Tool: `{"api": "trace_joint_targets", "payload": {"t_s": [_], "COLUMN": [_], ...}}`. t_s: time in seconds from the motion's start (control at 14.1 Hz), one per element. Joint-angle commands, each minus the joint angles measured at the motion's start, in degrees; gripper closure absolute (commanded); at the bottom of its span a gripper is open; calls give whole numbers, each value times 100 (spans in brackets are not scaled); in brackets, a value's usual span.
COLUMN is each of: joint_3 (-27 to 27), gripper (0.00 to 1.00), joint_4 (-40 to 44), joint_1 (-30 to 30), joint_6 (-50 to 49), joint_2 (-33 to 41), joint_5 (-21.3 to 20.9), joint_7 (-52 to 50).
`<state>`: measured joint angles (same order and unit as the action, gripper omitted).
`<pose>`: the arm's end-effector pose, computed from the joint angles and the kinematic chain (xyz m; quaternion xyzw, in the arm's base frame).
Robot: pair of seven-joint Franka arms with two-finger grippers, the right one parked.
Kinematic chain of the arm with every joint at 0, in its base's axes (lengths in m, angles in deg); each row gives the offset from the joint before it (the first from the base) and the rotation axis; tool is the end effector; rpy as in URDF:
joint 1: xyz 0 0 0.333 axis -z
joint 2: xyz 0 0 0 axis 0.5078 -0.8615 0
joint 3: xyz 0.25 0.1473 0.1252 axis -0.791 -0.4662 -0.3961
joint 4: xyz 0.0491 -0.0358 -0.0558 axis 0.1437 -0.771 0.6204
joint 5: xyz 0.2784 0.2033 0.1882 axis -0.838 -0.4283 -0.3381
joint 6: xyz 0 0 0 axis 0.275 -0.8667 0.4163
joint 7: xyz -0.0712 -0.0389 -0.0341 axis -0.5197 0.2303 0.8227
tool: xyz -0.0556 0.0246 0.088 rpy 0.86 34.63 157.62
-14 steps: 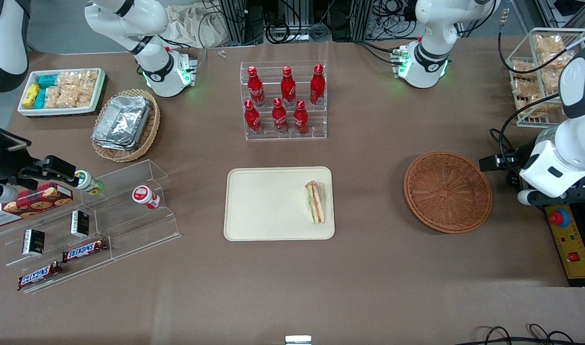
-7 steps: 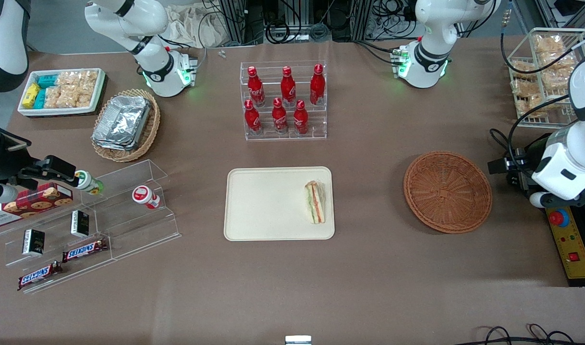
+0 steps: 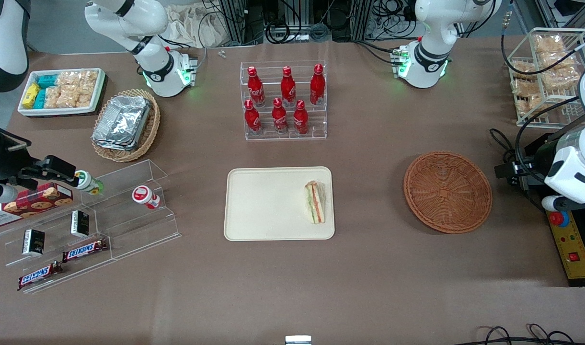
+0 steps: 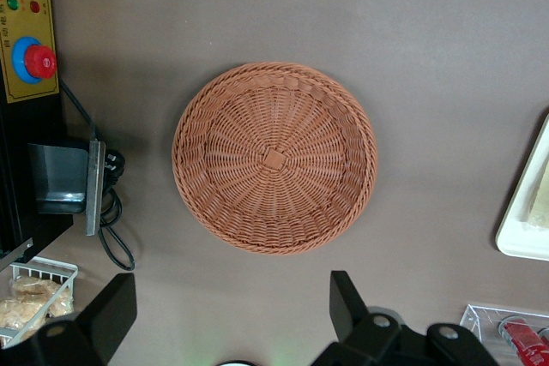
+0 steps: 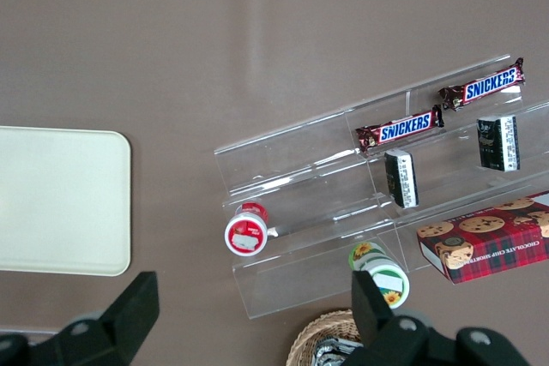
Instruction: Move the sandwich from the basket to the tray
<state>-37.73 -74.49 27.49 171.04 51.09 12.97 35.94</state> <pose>0.6209 -0.0084 0.5443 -0.9933 -0.0713 0.0896 0.0155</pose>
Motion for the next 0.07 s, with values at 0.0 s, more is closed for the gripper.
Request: {"api": "trace_joint_targets", "payload": {"t_s": [0.0], "joint_3": [-117], "gripper": [0], "joint_4": [115], "joint_1": [74], "joint_6": [14], "joint_2": [-7], "joint_5": [245], "joint_7": [41]}}
